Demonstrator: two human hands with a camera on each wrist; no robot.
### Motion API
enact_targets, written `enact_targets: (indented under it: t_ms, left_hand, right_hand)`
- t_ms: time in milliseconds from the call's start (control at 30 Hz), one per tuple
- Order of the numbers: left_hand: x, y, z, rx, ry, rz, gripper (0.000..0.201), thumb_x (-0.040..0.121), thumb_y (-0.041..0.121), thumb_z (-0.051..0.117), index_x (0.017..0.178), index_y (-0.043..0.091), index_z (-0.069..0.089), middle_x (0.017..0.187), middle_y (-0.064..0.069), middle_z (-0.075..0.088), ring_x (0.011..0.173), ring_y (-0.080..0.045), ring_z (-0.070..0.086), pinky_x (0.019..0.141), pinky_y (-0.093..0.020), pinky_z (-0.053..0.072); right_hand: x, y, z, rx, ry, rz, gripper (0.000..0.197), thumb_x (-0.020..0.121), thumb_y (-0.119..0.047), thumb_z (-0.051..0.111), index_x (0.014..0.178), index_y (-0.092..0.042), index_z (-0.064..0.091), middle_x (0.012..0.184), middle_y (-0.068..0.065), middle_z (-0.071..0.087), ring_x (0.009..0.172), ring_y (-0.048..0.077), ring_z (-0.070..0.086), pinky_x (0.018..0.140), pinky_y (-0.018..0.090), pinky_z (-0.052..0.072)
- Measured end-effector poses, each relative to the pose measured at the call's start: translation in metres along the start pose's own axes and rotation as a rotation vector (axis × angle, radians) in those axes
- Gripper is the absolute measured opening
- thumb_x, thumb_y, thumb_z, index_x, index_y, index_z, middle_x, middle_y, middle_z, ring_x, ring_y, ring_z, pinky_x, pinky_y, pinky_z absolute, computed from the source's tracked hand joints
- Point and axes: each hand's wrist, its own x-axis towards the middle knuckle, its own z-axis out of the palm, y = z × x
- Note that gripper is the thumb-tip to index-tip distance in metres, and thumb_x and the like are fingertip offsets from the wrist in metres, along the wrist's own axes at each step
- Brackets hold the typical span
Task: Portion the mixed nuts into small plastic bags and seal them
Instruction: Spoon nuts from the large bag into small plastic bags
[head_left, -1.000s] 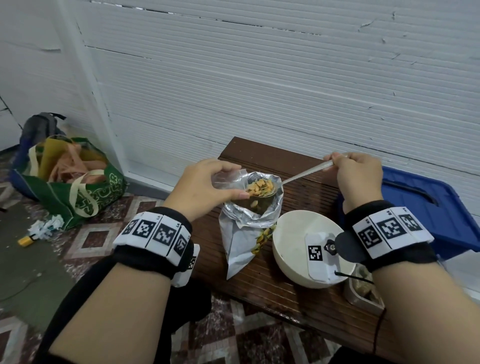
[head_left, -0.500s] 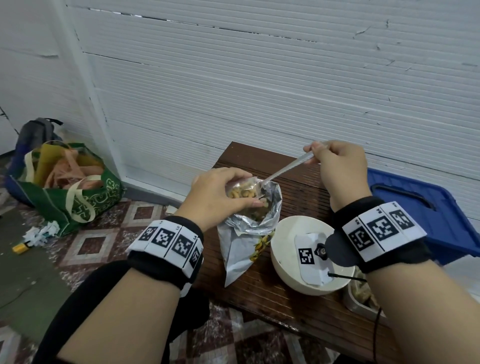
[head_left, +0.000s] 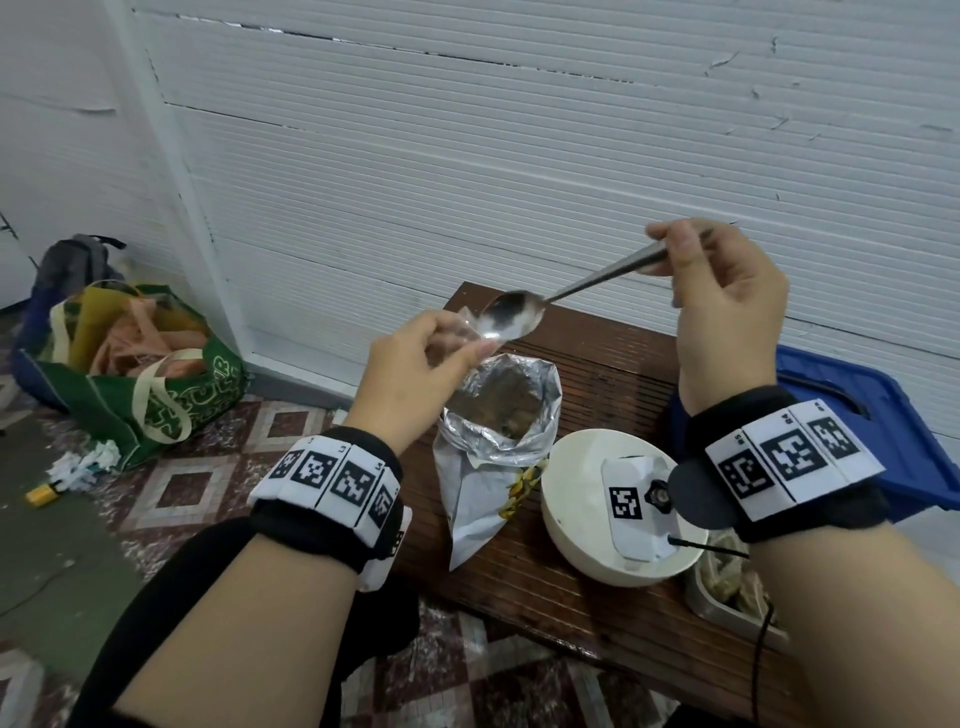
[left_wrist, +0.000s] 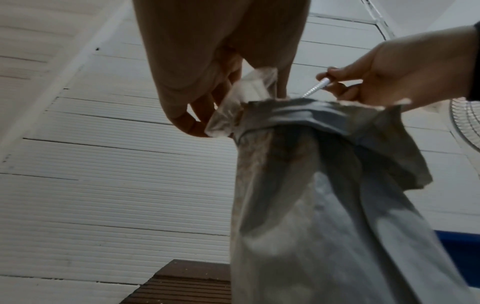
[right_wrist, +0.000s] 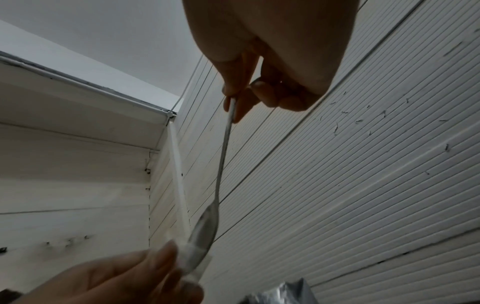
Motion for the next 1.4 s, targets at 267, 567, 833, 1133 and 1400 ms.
enact_targets:
  t_ms: [267,567,833,1133,1400]
  left_hand:
    - [0.000,-0.004,-0.008,-0.106,-0.078,0.056,0.029,0.077,0.038,0.074,0.103,0.026,0.069,0.092,0.013,0.071,0.090,0.005,0.064,0.081,-0.010,0.048]
    - [-0.002,-0.006,-0.005,-0.079,-0.159,0.066,0.030,0.081,0.035,0.073,0.108,0.026,0.068,0.095,0.012,0.073,0.092,0.006,0.065,0.085,-0.011,0.049]
    - [-0.003,-0.005,-0.004,-0.062,-0.172,0.052,0.036,0.076,0.044,0.073,0.108,0.030,0.066,0.094,0.016,0.071,0.093,0.008,0.064,0.086,-0.011,0.049]
    - [-0.004,-0.003,-0.005,-0.062,-0.161,0.050,0.027,0.077,0.041,0.073,0.101,0.036,0.064,0.090,0.017,0.071,0.089,0.010,0.063,0.079,-0.002,0.044]
    - [-0.003,-0.002,-0.007,-0.063,-0.114,0.049,0.035,0.074,0.039,0.076,0.107,0.031,0.066,0.090,0.017,0.070,0.089,0.010,0.061,0.076,-0.001,0.043]
  right_hand:
    - [-0.013,0.019,0.003,-0.333,-0.090,0.071,0.019,0.094,-0.021,0.056,0.081,-0.024,0.069,0.071,-0.009,0.063,0.066,0.006,0.059,0.063,0.017,0.045]
    - [-0.060,0.052,0.018,-0.608,-0.657,-0.154,0.020,0.090,-0.024,0.058,0.083,-0.014,0.074,0.069,0.000,0.069,0.066,0.020,0.062,0.069,0.040,0.051]
    - [-0.057,0.047,0.016,-0.458,-0.500,0.170,0.018,0.093,-0.015,0.059,0.082,-0.015,0.073,0.061,-0.011,0.060,0.054,-0.001,0.052,0.053,0.012,0.037]
    - [-0.048,0.052,0.012,-0.345,-0.180,0.372,0.035,0.095,-0.017,0.054,0.062,-0.018,0.066,0.080,-0.003,0.071,0.077,0.007,0.061,0.072,0.019,0.043]
    - [-0.037,0.054,0.003,-0.358,0.002,0.448,0.034,0.096,-0.019,0.052,0.066,-0.011,0.067,0.072,-0.012,0.065,0.070,-0.004,0.055,0.060,0.009,0.036]
